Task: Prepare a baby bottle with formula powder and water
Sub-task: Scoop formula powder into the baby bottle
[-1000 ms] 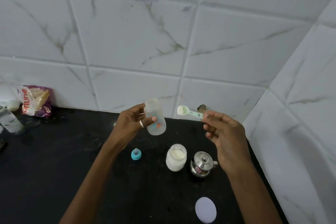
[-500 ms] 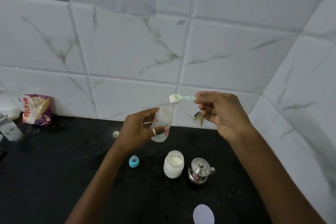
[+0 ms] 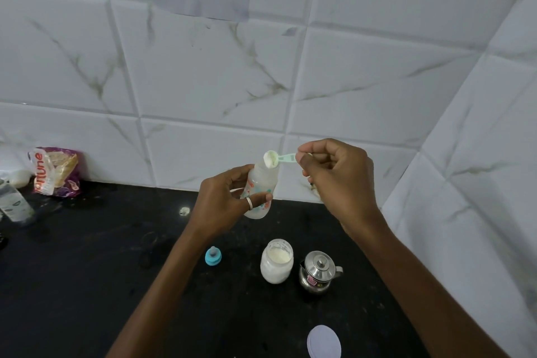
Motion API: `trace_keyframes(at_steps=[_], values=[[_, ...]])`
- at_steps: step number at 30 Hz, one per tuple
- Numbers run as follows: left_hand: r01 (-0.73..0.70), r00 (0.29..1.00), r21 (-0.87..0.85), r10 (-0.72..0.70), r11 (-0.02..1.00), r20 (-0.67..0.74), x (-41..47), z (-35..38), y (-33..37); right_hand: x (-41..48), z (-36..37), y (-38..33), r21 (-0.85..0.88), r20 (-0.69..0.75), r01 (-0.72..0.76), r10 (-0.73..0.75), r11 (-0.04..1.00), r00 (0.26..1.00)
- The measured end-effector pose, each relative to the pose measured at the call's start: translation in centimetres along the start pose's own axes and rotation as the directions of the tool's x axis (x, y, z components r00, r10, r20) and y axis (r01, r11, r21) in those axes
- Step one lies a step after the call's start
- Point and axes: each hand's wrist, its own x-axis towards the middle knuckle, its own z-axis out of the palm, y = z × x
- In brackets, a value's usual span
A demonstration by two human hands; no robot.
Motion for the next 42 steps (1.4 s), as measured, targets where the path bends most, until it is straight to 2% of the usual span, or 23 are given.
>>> trace_keyframes(at_steps=[4, 8, 12, 27, 42], values=[[0.001, 1.0, -0.008, -0.001, 1.0, -0.008, 0.0, 0.0, 0.2, -0.5, 0.7, 0.4, -0.125, -0.001, 0.193, -0.195, 0.973, 0.981], [0.013, 1.0, -0.007, -0.013, 1.0, -0.009, 0.1, -0.1, 0.2, -0.6, 1.2, 1.1, -0.214, -0.017, 0.366, -0.378, 0.906, 0.926], [0.021, 1.0, -0.004, -0.021, 1.0, -0.005, 0.2, -0.2, 0.1, -0.6, 1.5, 1.8, -0.258, 0.004, 0.468, -0.484, 0.845, 0.875], [0.026, 0.999, 0.012, -0.026, 1.0, -0.028, 0.7, 0.0, -0.5, -0.3, 1.8, 3.6, -0.436, 0.178, 0.665, -0.666, 0.607, 0.724], [0.032, 0.999, 0.013, -0.032, 0.999, -0.02, 0.9, 0.3, -0.5, -0.1, 1.6, 3.8, -0.391, 0.133, 0.657, -0.667, 0.644, 0.733]])
